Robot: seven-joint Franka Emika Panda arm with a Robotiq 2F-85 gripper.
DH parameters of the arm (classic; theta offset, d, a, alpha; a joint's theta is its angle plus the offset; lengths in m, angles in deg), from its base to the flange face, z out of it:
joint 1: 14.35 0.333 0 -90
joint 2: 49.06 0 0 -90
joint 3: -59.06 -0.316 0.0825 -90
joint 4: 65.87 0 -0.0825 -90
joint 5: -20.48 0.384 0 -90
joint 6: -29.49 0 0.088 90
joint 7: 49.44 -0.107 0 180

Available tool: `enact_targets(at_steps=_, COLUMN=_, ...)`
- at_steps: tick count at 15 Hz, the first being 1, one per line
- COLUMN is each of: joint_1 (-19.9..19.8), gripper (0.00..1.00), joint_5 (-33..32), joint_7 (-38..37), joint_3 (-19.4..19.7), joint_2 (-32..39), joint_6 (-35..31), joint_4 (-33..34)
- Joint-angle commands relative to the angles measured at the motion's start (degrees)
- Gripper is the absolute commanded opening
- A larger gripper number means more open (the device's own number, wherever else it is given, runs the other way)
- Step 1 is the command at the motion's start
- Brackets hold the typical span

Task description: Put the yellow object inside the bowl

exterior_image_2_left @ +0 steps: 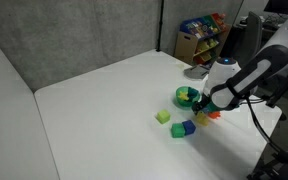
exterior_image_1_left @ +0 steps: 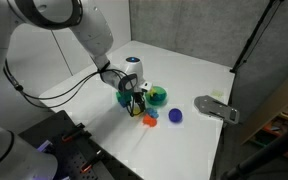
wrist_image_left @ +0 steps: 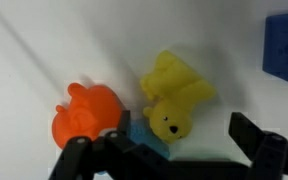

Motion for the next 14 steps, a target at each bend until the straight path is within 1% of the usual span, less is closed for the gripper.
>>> enact_targets(at_steps=1, joint_1=1.33, gripper=1.0, joint_5=2.56, joint_7=-0.77, joint_3=0.65, joint_2=1.07, joint_6=-1.92, joint_4=-0.58)
enact_targets(at_steps=4, joint_1=1.93, gripper=1.0, joint_5=3.97, joint_7=-0.93, joint_3=0.88, joint_2=2.06, joint_6=-2.99, joint_4=-0.72)
enact_targets(at_steps=13, joint_1=1.19, gripper=1.0, joint_5=8.6, joint_7=0.23, joint_3=-0.16, joint_2=4.87, joint_6=-9.58, joint_4=-0.92)
enact_targets(at_steps=14, joint_1=1.19, gripper=0.75, joint_5=8.89, joint_7=0.32, joint_3=-0.19, joint_2=5.17, joint_6=-9.97, joint_4=-0.86)
